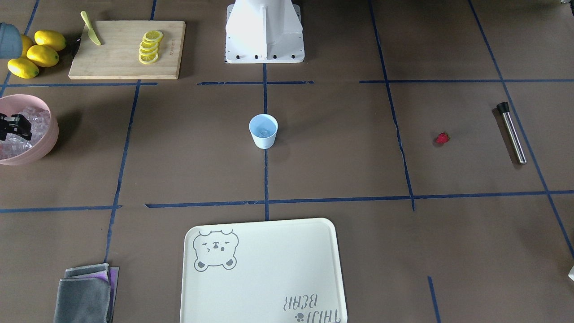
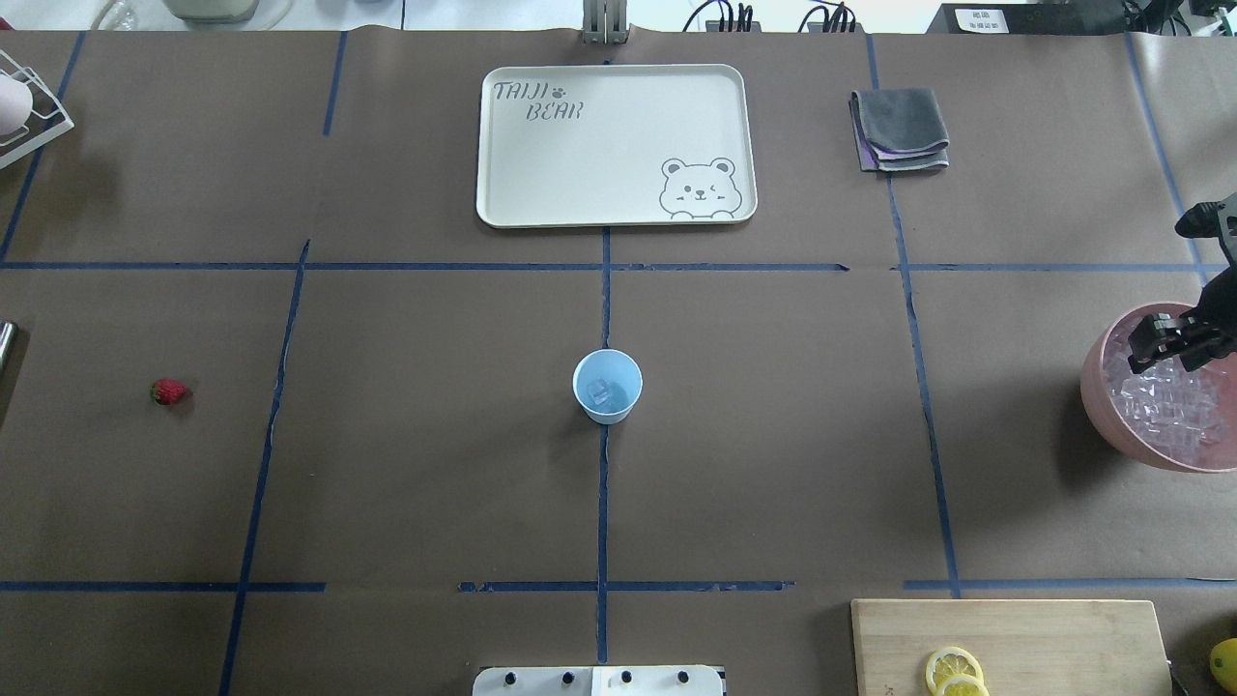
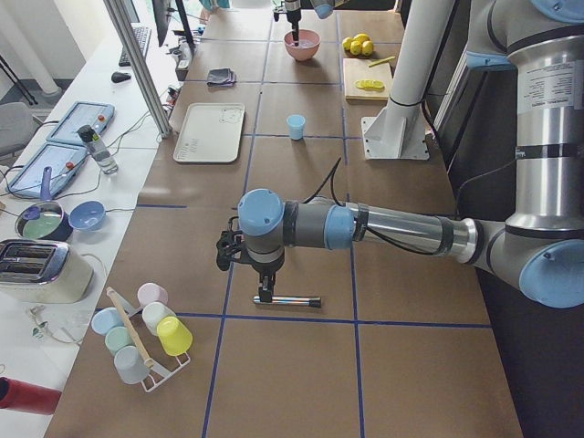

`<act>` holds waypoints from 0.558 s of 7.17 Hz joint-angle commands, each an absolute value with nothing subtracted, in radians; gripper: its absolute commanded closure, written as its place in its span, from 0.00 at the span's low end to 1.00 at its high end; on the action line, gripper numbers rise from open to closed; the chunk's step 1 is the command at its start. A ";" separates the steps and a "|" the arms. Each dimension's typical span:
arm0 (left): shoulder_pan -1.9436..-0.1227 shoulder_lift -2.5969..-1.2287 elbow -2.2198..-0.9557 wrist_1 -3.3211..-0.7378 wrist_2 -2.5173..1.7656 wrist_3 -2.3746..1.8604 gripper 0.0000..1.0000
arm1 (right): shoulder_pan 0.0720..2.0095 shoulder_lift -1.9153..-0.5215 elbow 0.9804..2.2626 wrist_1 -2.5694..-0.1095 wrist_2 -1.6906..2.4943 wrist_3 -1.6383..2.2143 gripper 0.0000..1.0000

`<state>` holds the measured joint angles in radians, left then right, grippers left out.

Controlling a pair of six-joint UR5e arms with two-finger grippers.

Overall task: Mash ice and strawberries in cup
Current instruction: 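Lower the right gripper into the bowl and grasp a third ice cube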

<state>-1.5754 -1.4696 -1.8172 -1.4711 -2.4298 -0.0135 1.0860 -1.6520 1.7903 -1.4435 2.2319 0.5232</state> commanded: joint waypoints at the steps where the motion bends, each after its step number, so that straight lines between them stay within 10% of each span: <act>1: -1.575 -1.470 -1.818 -1.471 -2.430 -0.014 0.00 | 1.083 -1.652 1.790 -1.443 2.232 0.523 0.38; 2: -1.575 -1.470 -1.819 -1.471 -2.430 -0.014 0.00 | 1.081 -1.652 1.787 -1.443 2.232 0.523 0.39; 4: -1.575 -1.470 -1.818 -1.471 -2.430 -0.014 0.00 | 1.081 -1.652 1.784 -1.443 2.232 0.523 0.80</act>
<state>-1.5754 -1.4696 -1.8188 -1.4711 -2.4298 -0.0138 1.0818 -1.6528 1.7852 -1.4435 2.2319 0.5231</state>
